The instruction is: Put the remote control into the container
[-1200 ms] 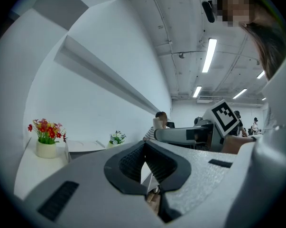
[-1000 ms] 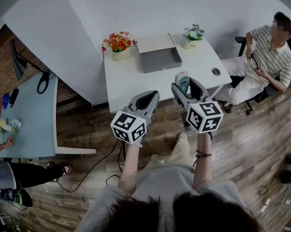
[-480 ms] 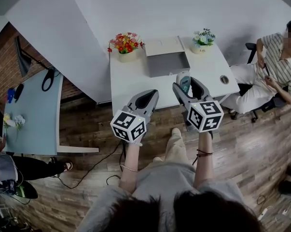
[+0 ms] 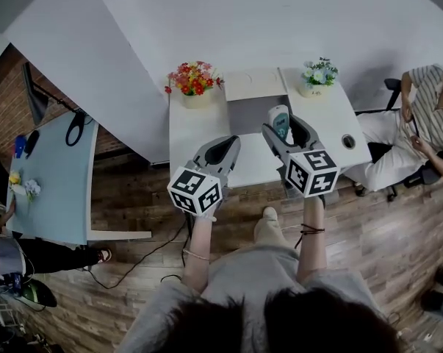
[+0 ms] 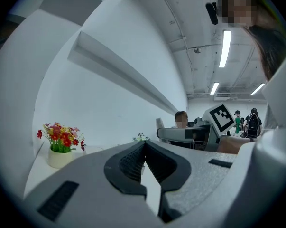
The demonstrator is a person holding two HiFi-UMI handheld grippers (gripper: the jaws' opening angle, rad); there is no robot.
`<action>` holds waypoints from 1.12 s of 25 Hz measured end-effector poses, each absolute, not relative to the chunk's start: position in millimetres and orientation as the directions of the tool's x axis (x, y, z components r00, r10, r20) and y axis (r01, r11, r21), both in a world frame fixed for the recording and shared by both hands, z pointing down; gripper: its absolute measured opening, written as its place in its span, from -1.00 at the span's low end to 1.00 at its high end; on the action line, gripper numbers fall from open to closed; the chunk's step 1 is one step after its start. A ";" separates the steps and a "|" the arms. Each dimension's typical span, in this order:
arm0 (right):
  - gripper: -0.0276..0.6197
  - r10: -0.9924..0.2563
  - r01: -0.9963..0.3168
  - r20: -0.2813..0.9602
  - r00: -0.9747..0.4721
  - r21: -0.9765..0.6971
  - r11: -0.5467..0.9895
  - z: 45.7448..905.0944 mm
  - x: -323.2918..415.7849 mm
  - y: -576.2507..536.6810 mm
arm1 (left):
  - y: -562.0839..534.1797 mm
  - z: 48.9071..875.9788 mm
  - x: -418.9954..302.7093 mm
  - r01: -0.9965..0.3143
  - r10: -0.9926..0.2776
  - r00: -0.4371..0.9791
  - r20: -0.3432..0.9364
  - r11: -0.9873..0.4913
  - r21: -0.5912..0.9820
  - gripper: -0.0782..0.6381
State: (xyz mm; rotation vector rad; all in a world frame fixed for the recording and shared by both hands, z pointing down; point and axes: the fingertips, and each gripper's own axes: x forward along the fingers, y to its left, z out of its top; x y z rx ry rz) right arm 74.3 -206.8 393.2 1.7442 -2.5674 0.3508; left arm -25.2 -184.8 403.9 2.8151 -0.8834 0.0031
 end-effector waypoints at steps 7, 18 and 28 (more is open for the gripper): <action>-0.05 -0.901 -0.915 0.176 -0.397 -0.158 0.372 407.1 94.1 -251.3 | -229.7 417.9 -5.3 -0.583 -0.580 0.811 0.076 -0.790 0.188 -0.77; -0.05 -0.821 -0.860 0.255 -0.510 -0.134 0.493 426.1 106.2 -318.3 | -294.5 437.0 28.4 -0.629 -0.622 0.775 0.112 -0.744 0.222 -0.77; -0.05 -0.703 -0.781 0.372 -0.606 -0.113 0.614 456.8 104.3 -362.7 | -331.1 464.8 34.7 -0.703 -0.689 0.705 0.166 -0.649 0.291 -0.77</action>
